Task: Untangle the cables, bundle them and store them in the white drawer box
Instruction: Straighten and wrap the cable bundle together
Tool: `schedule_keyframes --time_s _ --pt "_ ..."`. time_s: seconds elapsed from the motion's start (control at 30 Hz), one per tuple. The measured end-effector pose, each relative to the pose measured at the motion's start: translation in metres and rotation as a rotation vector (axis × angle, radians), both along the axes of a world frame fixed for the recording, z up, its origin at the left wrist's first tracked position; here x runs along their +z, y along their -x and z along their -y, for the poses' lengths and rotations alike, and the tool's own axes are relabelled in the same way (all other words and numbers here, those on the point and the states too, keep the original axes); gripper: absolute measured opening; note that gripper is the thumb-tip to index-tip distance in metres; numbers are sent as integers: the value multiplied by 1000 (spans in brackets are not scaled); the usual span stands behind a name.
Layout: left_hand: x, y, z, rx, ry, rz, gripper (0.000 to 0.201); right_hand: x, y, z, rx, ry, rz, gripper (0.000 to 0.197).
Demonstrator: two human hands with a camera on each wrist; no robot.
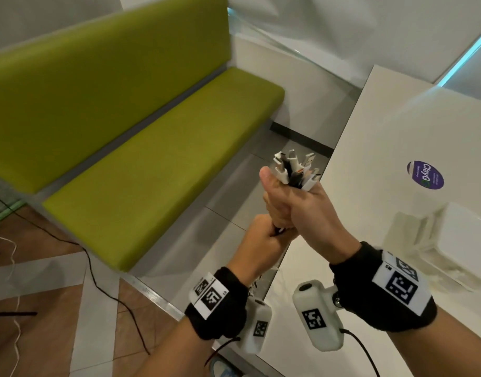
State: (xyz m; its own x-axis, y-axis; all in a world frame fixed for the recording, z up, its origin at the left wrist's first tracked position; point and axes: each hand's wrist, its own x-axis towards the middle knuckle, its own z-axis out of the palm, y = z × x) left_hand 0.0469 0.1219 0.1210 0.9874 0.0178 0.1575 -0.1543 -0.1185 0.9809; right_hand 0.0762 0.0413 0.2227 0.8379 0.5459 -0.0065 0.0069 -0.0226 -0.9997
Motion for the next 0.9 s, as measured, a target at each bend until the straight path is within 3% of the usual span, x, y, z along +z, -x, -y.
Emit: schedule_keyframes --time_s 0.03,0.17,0.27,0.4,0.53,0.73,0.9 --pt "-2 0 3 34 30 17 41 2 0 3 4 -7 -1 52" --pt "-3 1 8 76 68 43 9 3 4 5 86 38 -36 60" --pt "-22 -2 3 70 5 101 22 1 6 -1 89 -17 -114 54" --pt "-43 -2 -3 74 -8 -2 46 13 4 -4 60 -89 -87 50" --pt "-61 -1 -5 145 -18 47 46 22 8 -3 59 -54 -43 47" --pt "-118 13 -25 203 -61 -129 53 32 13 -2 101 -9 18 49" --pt "-139 15 -46 257 -174 -166 66 27 14 -8 101 23 30 52"
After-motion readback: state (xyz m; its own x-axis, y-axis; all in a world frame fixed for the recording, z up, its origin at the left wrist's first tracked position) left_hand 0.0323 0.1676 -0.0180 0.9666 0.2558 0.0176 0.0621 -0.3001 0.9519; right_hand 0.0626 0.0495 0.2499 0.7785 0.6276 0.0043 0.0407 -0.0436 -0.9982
